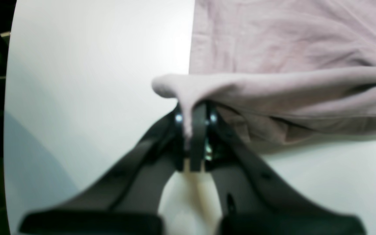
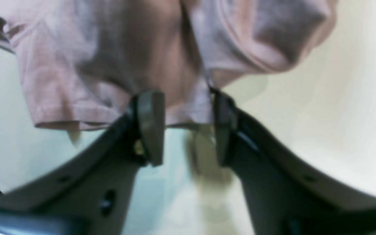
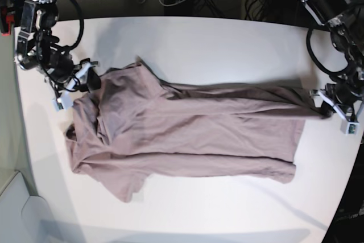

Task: Layout the t-shirt on the table in an organized manner, then fold the t-shirt properly
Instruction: 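Hold the shirt edges with both grippers and lift them, then lift the t-shirt high with both grippers and swing it across the table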

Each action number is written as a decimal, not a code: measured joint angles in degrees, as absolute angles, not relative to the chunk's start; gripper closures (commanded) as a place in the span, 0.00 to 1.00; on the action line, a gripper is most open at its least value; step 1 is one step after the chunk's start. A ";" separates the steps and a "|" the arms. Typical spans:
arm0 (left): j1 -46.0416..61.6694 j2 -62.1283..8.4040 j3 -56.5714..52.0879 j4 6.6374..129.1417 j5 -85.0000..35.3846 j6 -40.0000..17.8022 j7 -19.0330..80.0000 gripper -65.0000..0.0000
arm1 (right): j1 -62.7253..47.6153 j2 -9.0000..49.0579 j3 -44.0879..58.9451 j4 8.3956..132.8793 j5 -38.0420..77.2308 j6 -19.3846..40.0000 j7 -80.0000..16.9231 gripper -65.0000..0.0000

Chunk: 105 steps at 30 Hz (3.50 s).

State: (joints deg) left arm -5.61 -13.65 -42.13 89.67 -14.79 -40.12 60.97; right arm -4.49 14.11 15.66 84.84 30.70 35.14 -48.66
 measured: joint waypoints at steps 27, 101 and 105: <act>-5.72 -12.38 -48.95 99.61 -28.69 -40.12 61.41 1.00 | -2.66 14.28 21.50 109.80 31.07 39.64 -49.63 1.00; -27.22 -15.03 -20.82 89.14 -29.89 -39.88 66.30 1.00 | 14.00 26.20 38.89 114.34 26.65 40.27 -67.33 1.00; -17.54 -15.05 -20.97 92.51 -30.17 -39.92 66.37 1.00 | 5.37 20.86 42.72 114.45 25.91 40.21 -67.29 1.00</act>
State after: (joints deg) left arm -17.54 -15.05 -20.97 92.51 -30.17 -39.92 66.37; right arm 5.37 20.86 42.72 114.45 25.91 40.21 -67.29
